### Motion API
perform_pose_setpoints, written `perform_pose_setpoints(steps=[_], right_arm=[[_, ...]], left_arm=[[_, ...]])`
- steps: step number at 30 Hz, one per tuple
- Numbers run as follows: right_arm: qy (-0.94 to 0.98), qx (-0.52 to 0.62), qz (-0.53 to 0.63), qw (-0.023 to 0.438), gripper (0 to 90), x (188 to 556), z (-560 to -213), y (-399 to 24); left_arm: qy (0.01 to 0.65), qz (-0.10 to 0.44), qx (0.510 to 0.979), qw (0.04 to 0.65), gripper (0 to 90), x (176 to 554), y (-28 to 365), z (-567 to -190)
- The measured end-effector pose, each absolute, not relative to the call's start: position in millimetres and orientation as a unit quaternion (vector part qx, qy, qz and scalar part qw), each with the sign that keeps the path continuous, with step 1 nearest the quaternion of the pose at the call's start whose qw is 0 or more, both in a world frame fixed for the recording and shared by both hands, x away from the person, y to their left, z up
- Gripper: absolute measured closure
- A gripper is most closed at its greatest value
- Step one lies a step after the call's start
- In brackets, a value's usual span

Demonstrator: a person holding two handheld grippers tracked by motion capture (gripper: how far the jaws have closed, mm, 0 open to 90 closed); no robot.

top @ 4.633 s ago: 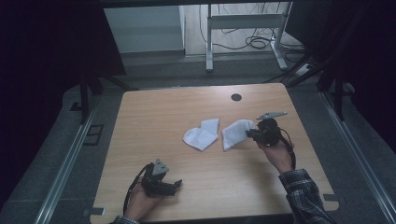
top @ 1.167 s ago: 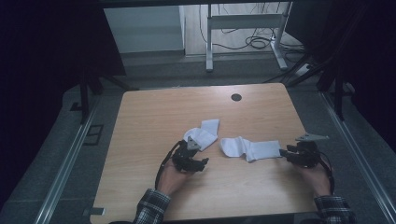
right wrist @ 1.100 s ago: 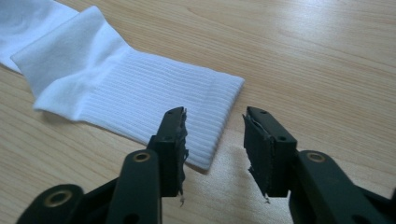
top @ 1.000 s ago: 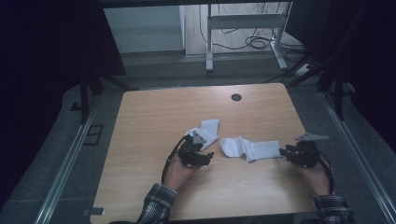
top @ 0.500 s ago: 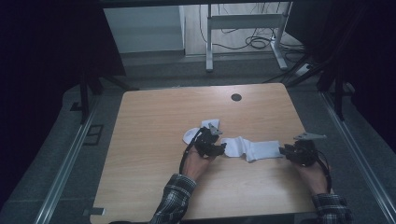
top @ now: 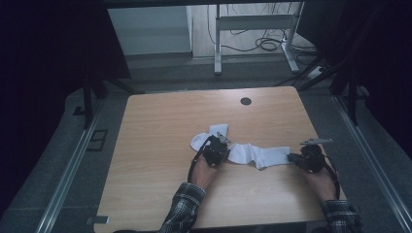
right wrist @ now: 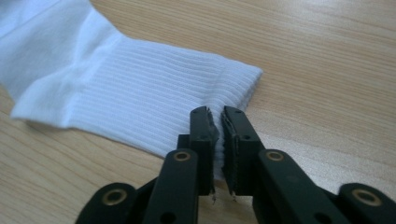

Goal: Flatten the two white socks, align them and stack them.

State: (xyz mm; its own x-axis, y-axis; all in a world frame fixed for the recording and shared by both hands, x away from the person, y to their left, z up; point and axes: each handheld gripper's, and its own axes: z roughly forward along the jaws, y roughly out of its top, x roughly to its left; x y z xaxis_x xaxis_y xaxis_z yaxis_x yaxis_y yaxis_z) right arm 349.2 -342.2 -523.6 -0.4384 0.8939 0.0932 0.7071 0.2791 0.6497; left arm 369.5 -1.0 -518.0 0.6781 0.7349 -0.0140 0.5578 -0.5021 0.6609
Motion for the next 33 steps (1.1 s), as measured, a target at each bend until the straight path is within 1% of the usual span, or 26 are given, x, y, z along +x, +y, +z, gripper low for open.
perform_pose_setpoints(steps=[4,10,13,17,18,27,29,33], right_arm=[[0.786,0.509,0.318,0.147,84.4,347,-520,-341],[0.779,0.499,0.348,0.149,84.5,339,-507,-342],[0.782,0.489,0.358,0.144,84.5,334,-502,-338],[0.793,0.469,0.369,0.125,84.4,327,-498,-327],[0.793,0.469,0.369,0.125,84.4,327,-498,-327],[0.809,0.437,0.381,0.098,84.3,314,-493,-304],[0.818,0.422,0.382,0.083,84.2,310,-494,-293],[0.828,0.41,0.373,0.086,84.0,308,-496,-283]], left_arm=[[0.376,0.142,0.853,0.333,87.8,366,6,-511],[0.372,0.147,0.847,0.349,87.8,352,24,-496],[0.371,0.147,0.846,0.353,87.8,343,33,-490],[0.359,0.144,0.849,0.36,87.7,323,54,-484],[0.359,0.144,0.849,0.36,87.7,323,54,-484],[0.368,0.137,0.844,0.365,87.6,285,95,-487],[0.375,0.139,0.839,0.368,87.4,276,107,-491],[0.384,0.139,0.837,0.365,87.5,268,117,-498]])
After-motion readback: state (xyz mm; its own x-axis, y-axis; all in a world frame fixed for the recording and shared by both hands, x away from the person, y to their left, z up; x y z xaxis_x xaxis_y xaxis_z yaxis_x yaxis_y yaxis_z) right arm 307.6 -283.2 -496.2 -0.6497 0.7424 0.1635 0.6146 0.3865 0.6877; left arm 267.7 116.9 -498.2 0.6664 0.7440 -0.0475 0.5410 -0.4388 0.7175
